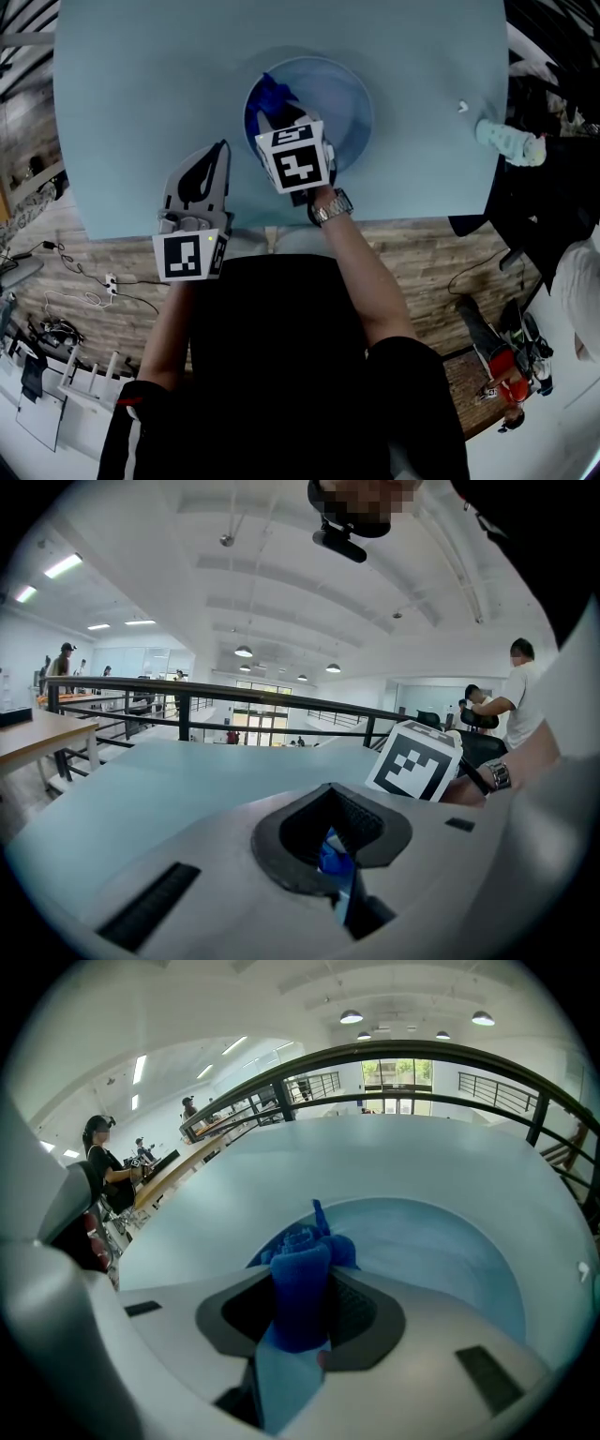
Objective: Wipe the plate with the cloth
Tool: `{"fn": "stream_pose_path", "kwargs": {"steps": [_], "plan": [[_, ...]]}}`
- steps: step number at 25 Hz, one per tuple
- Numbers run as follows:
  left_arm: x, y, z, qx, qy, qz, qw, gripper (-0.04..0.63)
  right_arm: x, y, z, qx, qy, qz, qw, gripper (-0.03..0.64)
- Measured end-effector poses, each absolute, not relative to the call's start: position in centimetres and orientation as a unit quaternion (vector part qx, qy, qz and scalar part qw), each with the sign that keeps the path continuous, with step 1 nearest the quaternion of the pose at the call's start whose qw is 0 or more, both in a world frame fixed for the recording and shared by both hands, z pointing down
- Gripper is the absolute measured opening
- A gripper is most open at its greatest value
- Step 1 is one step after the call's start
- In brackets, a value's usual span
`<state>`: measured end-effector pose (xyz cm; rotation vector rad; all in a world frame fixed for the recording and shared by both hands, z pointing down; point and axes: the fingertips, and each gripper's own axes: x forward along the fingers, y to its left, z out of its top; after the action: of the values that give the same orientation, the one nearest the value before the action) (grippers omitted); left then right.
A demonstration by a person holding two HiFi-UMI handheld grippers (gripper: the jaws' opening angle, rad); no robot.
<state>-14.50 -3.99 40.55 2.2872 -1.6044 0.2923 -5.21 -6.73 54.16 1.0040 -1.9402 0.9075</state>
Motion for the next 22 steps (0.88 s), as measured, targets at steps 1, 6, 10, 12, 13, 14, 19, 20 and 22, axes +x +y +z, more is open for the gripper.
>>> {"fn": "stream_pose_path", "kwargs": {"steps": [1, 6, 10, 12, 13, 14, 19, 20, 22], "plan": [[-14.5, -3.9, 40.5, 0.804, -0.563, 0.102, 0.165, 0.002, -5.4, -6.4, 54.2, 0.390, -0.760, 0.354, 0.380, 0.120], [-14.1, -3.3, 40.2, 0.808, -0.557, 0.102, 0.160, 0.000, -5.6, -4.5, 54.3, 0.372, -0.764, 0.350, 0.393, 0.120], [-13.8, -3.2, 39.8, 0.810, -0.557, 0.098, 0.153, 0.002, -5.4, -2.9, 54.7, 0.360, -0.769, 0.346, 0.401, 0.120], [-13.6, -3.1, 39.4, 0.811, -0.557, 0.095, 0.150, 0.001, -5.1, -2.2, 55.0, 0.356, -0.769, 0.345, 0.403, 0.120], [-13.6, -3.1, 39.3, 0.811, -0.557, 0.095, 0.149, 0.000, -4.9, -1.8, 55.0, 0.356, -0.768, 0.344, 0.406, 0.120], [-13.6, -3.1, 39.2, 0.812, -0.557, 0.096, 0.149, 0.001, -4.6, -1.5, 55.0, 0.356, -0.767, 0.345, 0.408, 0.120], [-13.8, -2.9, 38.2, 0.812, -0.557, 0.098, 0.142, 0.002, -3.4, 0.4, 55.3, 0.352, -0.764, 0.339, 0.421, 0.120], [-13.8, -2.9, 37.9, 0.812, -0.558, 0.096, 0.140, 0.002, -3.0, 0.8, 55.3, 0.352, -0.763, 0.337, 0.425, 0.120], [-13.9, -2.8, 37.5, 0.811, -0.560, 0.097, 0.135, 0.001, -2.2, 1.4, 55.4, 0.355, -0.759, 0.335, 0.431, 0.120]]}}
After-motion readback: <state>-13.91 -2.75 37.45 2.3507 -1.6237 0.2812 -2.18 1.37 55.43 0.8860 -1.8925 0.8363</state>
